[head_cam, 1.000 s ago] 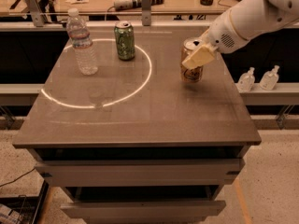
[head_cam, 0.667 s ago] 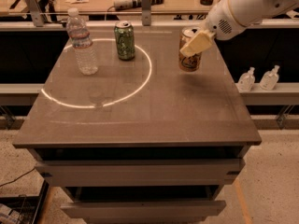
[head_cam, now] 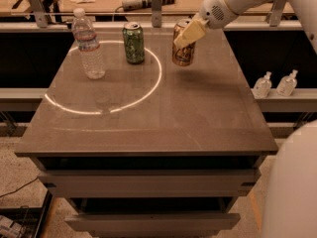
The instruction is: Move orange can near green can
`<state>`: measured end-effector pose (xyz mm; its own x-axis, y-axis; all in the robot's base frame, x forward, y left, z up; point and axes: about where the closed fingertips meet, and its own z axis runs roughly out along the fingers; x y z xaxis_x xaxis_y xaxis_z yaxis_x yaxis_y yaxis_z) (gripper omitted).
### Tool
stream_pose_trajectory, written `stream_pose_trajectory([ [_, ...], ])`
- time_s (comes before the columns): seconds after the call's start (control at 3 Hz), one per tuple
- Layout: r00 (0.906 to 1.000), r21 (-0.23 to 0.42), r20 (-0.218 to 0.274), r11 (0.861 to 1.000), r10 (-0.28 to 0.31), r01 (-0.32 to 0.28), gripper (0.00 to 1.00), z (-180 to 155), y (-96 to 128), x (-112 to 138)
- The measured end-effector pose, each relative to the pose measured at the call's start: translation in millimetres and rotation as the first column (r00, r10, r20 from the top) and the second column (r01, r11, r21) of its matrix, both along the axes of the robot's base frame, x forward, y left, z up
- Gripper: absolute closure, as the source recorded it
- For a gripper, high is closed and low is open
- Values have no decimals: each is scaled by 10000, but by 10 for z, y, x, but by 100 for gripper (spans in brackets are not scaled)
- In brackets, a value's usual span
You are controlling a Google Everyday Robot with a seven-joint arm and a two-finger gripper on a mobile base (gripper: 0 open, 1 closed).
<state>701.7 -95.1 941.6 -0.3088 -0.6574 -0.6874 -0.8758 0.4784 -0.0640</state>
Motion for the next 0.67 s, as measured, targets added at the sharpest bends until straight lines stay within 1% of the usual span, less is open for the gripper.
stream_pose_trajectory([
  [0.33,9985,402,-353,9984,409,-395,100,-63,338,176],
  [0.67,9964,633,-573,9963,622,-585,100,-126,625,295],
])
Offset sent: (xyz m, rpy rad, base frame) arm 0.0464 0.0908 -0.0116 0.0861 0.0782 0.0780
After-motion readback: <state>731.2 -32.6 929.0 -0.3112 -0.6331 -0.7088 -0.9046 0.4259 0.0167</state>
